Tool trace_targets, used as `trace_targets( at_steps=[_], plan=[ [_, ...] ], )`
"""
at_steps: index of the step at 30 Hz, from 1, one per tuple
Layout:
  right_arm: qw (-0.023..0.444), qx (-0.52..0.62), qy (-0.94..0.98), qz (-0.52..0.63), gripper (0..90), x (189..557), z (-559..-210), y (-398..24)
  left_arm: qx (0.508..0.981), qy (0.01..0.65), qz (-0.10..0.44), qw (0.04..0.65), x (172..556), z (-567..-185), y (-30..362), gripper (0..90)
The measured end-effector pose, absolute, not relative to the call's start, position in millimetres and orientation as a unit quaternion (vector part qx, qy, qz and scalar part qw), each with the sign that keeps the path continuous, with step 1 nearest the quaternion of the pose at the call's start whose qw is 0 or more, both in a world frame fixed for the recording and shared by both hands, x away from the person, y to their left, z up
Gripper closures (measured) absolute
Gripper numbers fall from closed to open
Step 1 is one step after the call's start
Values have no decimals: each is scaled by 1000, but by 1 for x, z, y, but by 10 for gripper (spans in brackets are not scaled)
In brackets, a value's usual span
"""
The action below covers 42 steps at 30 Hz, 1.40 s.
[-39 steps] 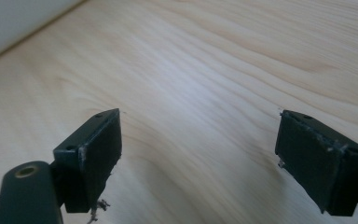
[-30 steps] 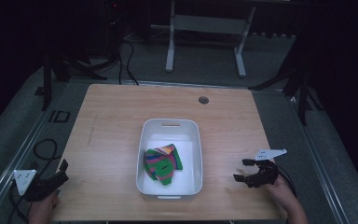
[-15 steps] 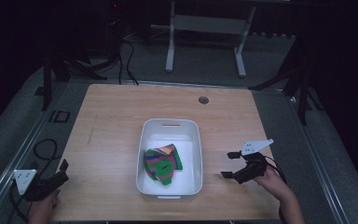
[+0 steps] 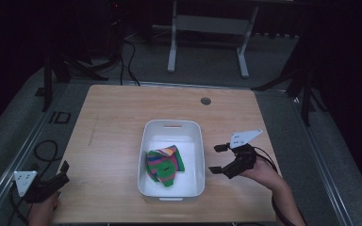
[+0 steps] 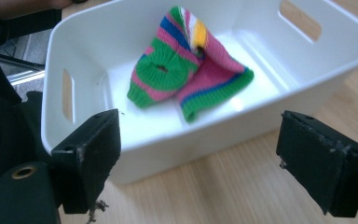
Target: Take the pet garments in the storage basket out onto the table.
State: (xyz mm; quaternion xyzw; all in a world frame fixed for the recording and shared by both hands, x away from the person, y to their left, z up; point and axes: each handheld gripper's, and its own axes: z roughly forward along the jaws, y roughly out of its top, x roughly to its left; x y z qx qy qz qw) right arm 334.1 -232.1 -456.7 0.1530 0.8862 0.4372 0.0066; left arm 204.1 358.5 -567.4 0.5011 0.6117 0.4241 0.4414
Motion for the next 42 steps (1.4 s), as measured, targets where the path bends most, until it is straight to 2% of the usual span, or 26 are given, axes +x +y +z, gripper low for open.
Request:
trace_targets(
  at_steps=[20,27,42],
  plan=[
    [2,108,908,404,134,347,-451,-159,502,610,425,441,204,-567,358,10],
    [-11,95,915,392,134,354,-459,-130,503,610,424,442,204,-567,358,9],
    [-7,73,939,335,136,369,-469,-64,505,607,422,446,204,-568,359,9]
  ],
)
